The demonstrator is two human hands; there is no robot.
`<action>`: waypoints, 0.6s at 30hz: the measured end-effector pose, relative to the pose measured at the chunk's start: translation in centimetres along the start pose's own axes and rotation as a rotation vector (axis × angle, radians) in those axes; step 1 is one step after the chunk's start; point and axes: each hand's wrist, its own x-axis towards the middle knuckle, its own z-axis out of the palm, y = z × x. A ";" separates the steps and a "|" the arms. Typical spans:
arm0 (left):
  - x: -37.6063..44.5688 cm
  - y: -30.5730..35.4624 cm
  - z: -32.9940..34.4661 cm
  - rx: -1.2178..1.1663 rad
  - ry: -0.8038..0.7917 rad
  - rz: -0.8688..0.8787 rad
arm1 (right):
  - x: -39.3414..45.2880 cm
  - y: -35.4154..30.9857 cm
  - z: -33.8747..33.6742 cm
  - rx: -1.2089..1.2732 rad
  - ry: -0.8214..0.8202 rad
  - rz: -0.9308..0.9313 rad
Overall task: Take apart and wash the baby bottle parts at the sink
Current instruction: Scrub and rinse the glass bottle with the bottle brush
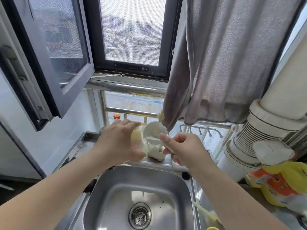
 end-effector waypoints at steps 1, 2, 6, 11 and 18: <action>-0.1 0.2 0.2 0.000 -0.012 0.017 | 0.2 -0.3 0.1 0.009 0.011 -0.017; -0.1 0.3 0.2 -0.013 -0.025 0.016 | 0.2 -0.6 0.1 0.006 0.013 -0.027; 0.1 -0.3 -0.8 -0.169 -0.059 -0.097 | -0.6 -0.1 -0.7 -0.128 -0.035 -0.025; 0.1 0.3 -0.3 -0.240 -0.152 -0.097 | 0.4 -0.2 -0.5 -0.141 0.049 -0.114; 0.7 -1.0 -0.8 -0.341 -0.153 -0.180 | -0.2 0.4 -1.4 -0.222 -0.036 -0.092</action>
